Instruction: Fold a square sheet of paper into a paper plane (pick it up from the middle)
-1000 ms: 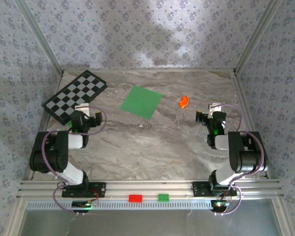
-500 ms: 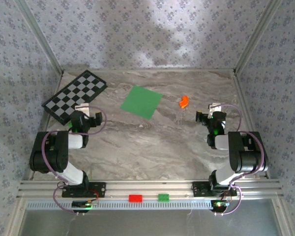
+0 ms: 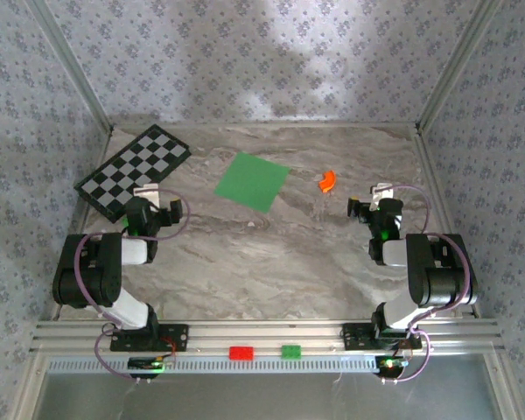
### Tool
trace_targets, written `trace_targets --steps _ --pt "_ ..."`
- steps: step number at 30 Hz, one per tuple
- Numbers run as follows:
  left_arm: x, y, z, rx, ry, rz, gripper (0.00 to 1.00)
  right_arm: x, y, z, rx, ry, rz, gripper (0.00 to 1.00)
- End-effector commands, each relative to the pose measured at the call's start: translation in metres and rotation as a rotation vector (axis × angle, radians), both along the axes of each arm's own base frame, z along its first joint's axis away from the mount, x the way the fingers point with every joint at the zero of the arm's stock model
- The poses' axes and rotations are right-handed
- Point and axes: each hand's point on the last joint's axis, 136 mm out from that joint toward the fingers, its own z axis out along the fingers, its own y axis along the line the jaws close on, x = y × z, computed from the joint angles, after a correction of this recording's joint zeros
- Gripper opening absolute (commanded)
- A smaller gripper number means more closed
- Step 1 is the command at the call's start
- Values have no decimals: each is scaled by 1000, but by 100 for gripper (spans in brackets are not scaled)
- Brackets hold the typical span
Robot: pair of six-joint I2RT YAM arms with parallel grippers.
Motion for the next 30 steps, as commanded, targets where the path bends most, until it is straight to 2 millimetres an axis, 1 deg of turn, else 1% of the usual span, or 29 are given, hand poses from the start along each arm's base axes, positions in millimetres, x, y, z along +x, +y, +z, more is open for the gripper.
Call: trace_targets --steps 1,8,10,11,13,14,16,17,18,19,20,21,22,23,24,25,27,28,29,30 --pt "6 0 14 0 -46 -13 100 3 0 3 4 -5 5 99" --pt "6 0 15 1 -51 -12 100 3 1 3 6 -3 15 100" --pt "6 -3 20 0 -51 -29 100 3 1 2 8 1 16 100" --pt "6 -2 27 -1 -47 -20 100 3 3 1 13 3 23 100" --pt "6 -1 39 -6 -15 -16 100 1 8 8 4 -18 55 100" --pt "5 -3 46 -9 -5 -25 100 -1 14 17 -20 -46 77 100" --pt "1 1 65 -28 -26 9 100 -10 9 32 -54 -17 8 100" --pt "-2 6 74 -41 -43 46 100 -13 7 38 -29 10 -14 100" --pt "-4 11 82 -54 -67 81 100 -15 5 54 -2 8 -30 100" --pt "-6 13 89 -74 -86 104 100 -19 4 64 20 12 -43 100" --pt "-8 14 94 -112 -96 121 100 -22 5 76 72 -2 -52 100" --pt "-10 12 99 -167 -94 130 100 -28 4 87 161 -20 -97 99" --pt "-10 8 103 -220 -77 130 100 -36 2 91 255 -14 -147 100" --pt "-11 -1 105 -277 -41 105 100 -50 8 88 417 42 -183 100" --pt "-10 -15 107 -328 -2 42 100 -59 17 94 509 64 -151 100" --pt "-11 -26 107 -367 40 -3 100 -65 31 101 560 62 -55 100" --pt "-12 -45 100 -502 149 -46 100 -80 56 111 677 65 83 100" --pt "-9 -58 101 -575 178 -94 100 -88 64 113 724 88 104 100" --pt "-3 -76 105 -628 202 -187 100 -96 73 116 757 110 137 100" --pt "3 -92 104 -657 246 -249 99 -103 82 114 773 143 171 100"
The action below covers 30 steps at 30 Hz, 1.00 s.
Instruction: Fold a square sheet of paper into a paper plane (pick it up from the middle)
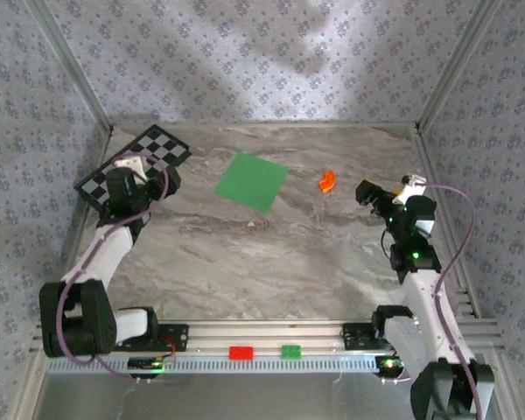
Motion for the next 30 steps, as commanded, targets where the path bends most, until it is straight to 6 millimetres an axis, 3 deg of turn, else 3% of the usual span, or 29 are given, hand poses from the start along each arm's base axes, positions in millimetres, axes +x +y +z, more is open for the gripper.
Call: trace_targets --steps 1,7,14,17,21,25,30 --pt "-3 -64 -20 -207 202 -259 97 -37 49 -42 225 248 200 100" --pt "28 -152 -50 -48 372 -496 94 -42 80 -68 247 374 267 100" --pt "64 -208 -114 82 600 -613 88 -24 111 -78 176 434 345 100" --pt "70 -224 -136 90 670 -624 87 -19 112 -88 4 507 315 100" --pt "57 -238 -153 133 736 -635 86 -16 104 -85 -209 563 191 100" --pt "27 -236 -178 128 830 -574 85 -20 93 -81 -358 582 68 99" --pt "-16 -229 -184 109 841 -487 85 -33 80 -73 -544 608 -91 100"
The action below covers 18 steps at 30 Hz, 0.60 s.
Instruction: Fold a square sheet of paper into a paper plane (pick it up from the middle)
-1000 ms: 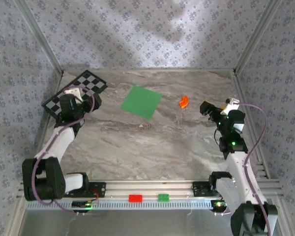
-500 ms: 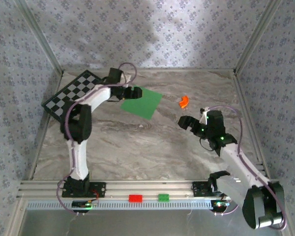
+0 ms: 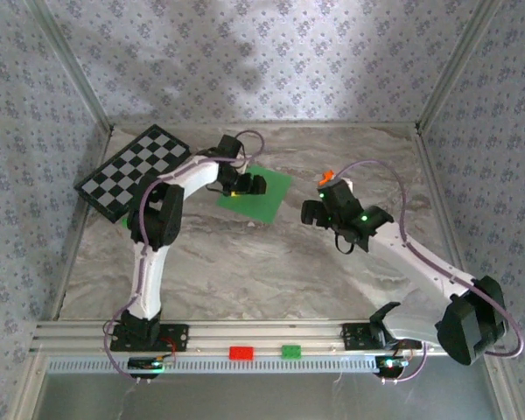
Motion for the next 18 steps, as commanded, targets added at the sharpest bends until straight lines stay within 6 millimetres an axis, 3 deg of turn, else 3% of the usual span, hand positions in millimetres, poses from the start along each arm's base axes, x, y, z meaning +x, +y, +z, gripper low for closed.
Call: trace_targets --steps 1,7,13,18 --pt "-54 19 -34 87 147 103 85 -14 -37 6 -253 1 -148 100" --pt "-121 33 -43 106 166 185 85 -30 -24 3 -299 20 -132 100" --pt "-163 46 -40 119 149 250 85 -50 -14 -15 -148 88 -80 100" --pt "-186 49 -34 95 138 259 86 -61 -9 -12 50 49 -79 100"
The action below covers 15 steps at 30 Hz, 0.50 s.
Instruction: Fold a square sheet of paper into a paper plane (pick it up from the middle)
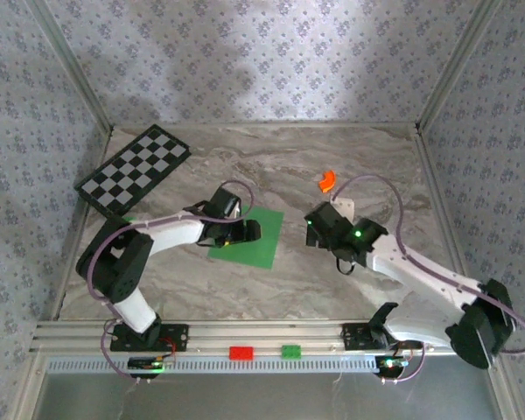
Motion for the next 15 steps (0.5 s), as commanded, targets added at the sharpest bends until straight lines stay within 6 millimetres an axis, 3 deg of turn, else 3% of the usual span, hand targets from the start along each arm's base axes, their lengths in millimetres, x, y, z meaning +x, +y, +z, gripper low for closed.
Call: trace_targets --steps 1,7,15 --pt "-37 26 -27 95 122 57 86 -8 6 4 166 -24 -16 100" --pt "-31 22 -7 120 55 -30 87 -27 10 8 371 -57 80 100" --pt "-15 27 -1 316 29 -233 88 -17 25 10 524 -78 73 100"
